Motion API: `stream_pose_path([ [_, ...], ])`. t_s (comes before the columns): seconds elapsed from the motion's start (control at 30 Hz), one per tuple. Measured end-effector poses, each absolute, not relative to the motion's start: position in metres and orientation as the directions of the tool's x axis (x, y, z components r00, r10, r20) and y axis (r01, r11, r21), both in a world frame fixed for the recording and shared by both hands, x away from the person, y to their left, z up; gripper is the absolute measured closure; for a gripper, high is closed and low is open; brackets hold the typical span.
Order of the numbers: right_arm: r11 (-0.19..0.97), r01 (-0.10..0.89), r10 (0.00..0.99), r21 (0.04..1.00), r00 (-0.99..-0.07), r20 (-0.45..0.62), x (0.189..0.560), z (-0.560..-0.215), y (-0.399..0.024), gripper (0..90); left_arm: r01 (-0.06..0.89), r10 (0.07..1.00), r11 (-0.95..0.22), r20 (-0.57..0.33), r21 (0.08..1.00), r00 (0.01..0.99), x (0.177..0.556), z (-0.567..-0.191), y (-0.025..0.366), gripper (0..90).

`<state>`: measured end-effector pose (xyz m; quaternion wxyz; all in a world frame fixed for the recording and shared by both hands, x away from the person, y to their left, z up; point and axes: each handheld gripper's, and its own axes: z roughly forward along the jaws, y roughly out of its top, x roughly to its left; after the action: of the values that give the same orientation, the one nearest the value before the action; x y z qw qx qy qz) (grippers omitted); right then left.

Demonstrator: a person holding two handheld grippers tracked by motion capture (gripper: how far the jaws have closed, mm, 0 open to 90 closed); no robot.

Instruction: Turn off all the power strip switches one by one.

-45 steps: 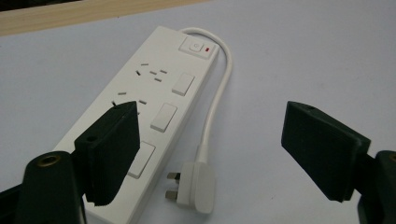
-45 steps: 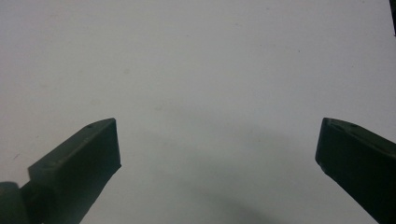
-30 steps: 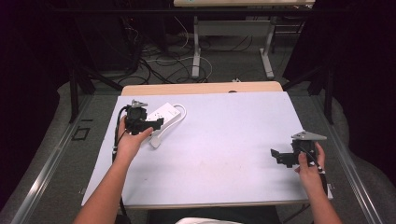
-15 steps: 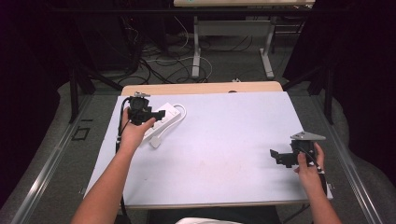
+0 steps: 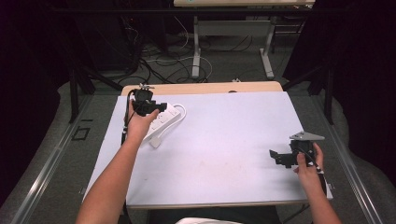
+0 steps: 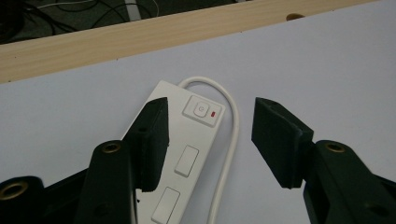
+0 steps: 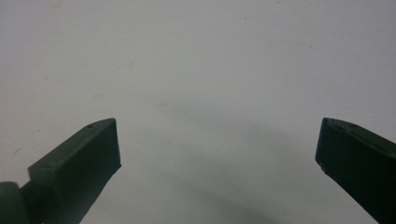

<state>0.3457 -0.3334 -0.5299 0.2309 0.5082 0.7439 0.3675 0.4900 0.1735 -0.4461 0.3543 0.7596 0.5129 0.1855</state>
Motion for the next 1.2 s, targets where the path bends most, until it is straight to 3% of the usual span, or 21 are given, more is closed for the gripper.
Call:
stream_pose_path([
  [0.33, 0.219, 0.589, 0.921, 0.778, -0.388, 0.034, 0.346, -0.531, -0.333, 0.0, 0.673, 0.918, -0.168, -0.135, 0.72, 0.373, 0.504, -0.446, 0.165, 58.6],
  [1.2, 0.219, 0.602, 0.925, 0.768, -0.379, 0.034, 0.349, -0.534, -0.336, 0.0, 0.726, 0.937, -0.173, -0.115, 0.666, 0.33, 0.535, -0.464, 0.148, 87.4],
])
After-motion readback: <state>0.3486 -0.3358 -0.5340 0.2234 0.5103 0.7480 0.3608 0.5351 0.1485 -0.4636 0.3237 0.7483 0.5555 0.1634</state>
